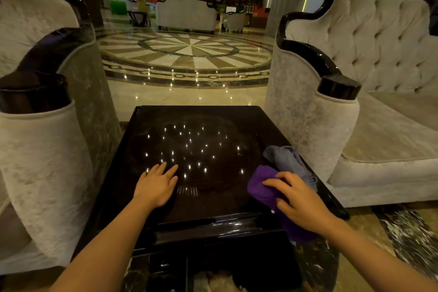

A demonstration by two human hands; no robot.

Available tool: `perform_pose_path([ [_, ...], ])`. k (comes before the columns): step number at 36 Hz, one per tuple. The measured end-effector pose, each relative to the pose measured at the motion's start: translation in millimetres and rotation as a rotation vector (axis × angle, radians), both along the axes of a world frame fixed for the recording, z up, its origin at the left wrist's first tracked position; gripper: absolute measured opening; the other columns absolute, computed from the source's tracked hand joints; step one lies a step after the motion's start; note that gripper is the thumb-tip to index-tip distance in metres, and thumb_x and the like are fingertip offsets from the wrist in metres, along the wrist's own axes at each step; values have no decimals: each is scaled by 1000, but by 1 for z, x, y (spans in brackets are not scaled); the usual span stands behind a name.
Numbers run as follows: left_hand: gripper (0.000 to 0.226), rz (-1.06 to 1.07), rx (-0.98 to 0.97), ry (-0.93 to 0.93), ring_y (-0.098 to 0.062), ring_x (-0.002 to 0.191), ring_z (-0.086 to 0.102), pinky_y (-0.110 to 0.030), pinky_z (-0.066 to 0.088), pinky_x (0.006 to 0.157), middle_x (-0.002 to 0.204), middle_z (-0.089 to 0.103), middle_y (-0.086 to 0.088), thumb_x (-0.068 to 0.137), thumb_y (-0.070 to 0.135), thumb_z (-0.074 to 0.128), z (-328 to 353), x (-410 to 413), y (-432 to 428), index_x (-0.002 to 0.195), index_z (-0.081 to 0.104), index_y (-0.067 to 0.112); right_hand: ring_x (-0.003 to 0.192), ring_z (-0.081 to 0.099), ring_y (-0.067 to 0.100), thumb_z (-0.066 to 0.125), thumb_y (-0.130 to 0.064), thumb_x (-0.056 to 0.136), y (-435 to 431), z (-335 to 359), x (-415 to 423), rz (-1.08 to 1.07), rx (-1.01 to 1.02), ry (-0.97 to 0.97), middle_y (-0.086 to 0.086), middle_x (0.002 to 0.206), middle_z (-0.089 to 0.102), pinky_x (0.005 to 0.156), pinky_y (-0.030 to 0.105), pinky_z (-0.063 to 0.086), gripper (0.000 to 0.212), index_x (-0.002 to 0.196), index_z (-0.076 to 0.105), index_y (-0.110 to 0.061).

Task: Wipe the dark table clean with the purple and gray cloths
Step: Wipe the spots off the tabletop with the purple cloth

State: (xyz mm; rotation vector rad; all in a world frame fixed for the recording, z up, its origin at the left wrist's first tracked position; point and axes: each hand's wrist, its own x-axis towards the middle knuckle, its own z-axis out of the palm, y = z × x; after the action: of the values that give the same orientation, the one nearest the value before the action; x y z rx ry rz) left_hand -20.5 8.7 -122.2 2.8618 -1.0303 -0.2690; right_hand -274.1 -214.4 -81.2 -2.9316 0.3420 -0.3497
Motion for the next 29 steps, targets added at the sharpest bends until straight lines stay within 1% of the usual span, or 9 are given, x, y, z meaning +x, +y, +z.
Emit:
perform_pose_path([
  [3, 50, -13, 11, 25, -24, 147, 7, -43, 15, 118, 159, 9, -5, 100, 41, 18, -4, 2, -7, 148, 11, 30, 113, 46, 29, 60, -12, 81, -25, -7, -19, -94, -15, -15, 9, 124, 48, 84, 38, 47, 43, 122, 50, -19],
  [11, 50, -3, 41, -10, -25, 147, 3, -46, 12, 118, 159, 6, -6, 100, 41, 17, -13, 2, -16, 148, 9, 31, 116, 46, 34, 56, -12, 87, -73, -36, -34, -173, -14, 45, 17, 132, 47, 100, 37, 34, 34, 121, 50, -10],
  [14, 50, 0, 42, -5, -25, 147, 2, -46, 10, 118, 160, 4, -6, 100, 41, 16, -13, 3, -17, 148, 8, 31, 104, 52, 45, 57, -5, 85, -70, -48, -30, -196, -28, 30, 25, 124, 53, 88, 52, 44, 31, 116, 55, -6],
  [16, 50, 0, 41, -10, -24, 147, 2, -46, 10, 119, 160, 4, -5, 100, 41, 16, -13, 3, -19, 148, 8, 31, 94, 58, 47, 56, -3, 80, -63, -54, -29, -202, -42, -25, 27, 114, 59, 74, 55, 51, 31, 111, 57, -6],
  [18, 50, -1, 37, -14, -24, 147, 2, -46, 10, 119, 160, 4, -5, 99, 41, 17, -14, 4, -19, 148, 8, 31, 94, 59, 41, 55, -6, 76, -55, -57, -26, -190, -83, -77, 25, 109, 61, 66, 49, 54, 34, 109, 54, -10],
  [21, 50, -5, 25, -8, -24, 147, 2, -46, 9, 119, 160, 4, -5, 99, 41, 17, -16, 6, -18, 148, 8, 32, 100, 41, 24, 56, -7, 74, -45, -58, -24, -163, -118, -135, 21, 108, 63, 66, 36, 50, 39, 110, 47, -17],
  [24, 50, -9, 22, 8, -23, 147, 1, -46, 8, 119, 160, 4, -4, 100, 41, 18, -15, 9, -19, 148, 9, 32, 101, 48, 28, 58, -5, 71, -37, -54, -22, -128, -113, -141, 22, 106, 64, 63, 38, 53, 41, 109, 46, -17],
  [26, 49, -7, 8, 17, -23, 147, 2, -46, 8, 119, 160, 4, -5, 100, 41, 19, -14, 10, -21, 147, 10, 32, 97, 59, 40, 57, -3, 74, -33, -54, -21, -103, -77, -121, 25, 110, 61, 68, 44, 52, 41, 111, 47, -15],
  [29, 49, -12, -12, 24, -23, 147, 2, -45, 8, 119, 160, 5, -5, 99, 41, 19, -13, 9, -26, 147, 11, 33, 116, 45, 42, 47, -4, 87, -33, -58, -16, -82, -25, -76, 23, 131, 46, 92, 48, 40, 36, 122, 49, -12],
])
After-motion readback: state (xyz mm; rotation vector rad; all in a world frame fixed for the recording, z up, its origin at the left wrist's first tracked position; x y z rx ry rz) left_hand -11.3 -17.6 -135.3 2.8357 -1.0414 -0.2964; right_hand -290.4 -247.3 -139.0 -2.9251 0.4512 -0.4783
